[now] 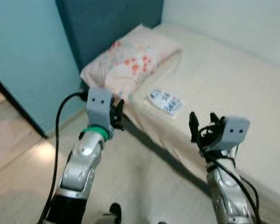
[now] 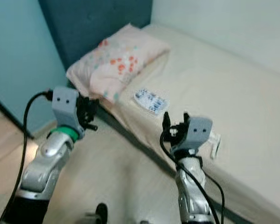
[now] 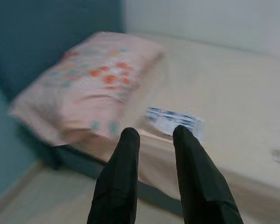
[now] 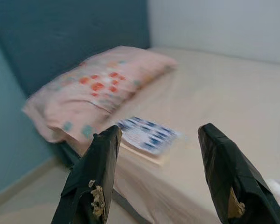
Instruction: Clean up the room
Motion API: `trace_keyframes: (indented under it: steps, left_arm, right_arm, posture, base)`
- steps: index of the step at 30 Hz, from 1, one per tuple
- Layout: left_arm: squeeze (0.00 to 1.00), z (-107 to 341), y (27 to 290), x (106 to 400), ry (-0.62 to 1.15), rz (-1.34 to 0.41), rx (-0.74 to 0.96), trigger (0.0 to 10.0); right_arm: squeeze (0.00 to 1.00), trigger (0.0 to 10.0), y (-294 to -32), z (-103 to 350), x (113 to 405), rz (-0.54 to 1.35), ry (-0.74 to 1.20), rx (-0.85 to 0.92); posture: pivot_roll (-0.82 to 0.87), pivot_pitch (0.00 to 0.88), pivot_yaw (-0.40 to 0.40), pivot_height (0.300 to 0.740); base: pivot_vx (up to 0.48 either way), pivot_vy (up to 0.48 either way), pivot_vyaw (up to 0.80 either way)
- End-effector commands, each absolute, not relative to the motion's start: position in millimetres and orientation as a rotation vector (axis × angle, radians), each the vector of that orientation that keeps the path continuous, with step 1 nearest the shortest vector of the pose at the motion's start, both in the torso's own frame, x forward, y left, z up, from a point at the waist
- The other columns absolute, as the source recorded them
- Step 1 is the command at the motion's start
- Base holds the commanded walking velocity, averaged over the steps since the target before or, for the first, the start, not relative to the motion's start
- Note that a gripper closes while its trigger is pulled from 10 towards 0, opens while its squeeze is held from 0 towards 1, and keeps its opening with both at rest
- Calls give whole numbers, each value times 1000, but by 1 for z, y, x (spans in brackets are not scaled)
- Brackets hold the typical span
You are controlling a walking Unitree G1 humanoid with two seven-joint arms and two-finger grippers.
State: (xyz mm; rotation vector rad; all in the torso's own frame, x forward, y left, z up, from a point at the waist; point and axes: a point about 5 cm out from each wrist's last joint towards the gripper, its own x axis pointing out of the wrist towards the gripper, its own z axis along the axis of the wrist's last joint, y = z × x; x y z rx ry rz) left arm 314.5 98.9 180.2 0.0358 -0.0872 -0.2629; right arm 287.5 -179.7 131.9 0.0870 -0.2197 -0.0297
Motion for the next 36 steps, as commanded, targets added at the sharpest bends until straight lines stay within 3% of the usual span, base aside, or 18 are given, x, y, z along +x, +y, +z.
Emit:
trace_keyframes:
  steps: [1, 9, 36]
  left_arm:
    - [0, 161, 106, 314, 1, -247, 70, 10000]
    - [0, 145, 111, 312, 112, -236, 86, 10000]
    - [0, 128, 120, 317, 136, -167, 127, 10000]
  right_arm:
    - [0, 10000, -182, 120, 285, -46, -175, 108]
    - [0, 10000, -179, 117, 284, -38, -169, 113]
    - [0, 10000, -178, 116, 286, -26, -170, 118]
  posture:
    - [-19, 96, 22, 740]
    - [-17, 90, 25, 740]
    - [-17, 96, 10, 740]
  base:
    - [0, 0, -775]
    - [0, 0, -783]
    - [0, 0, -782]
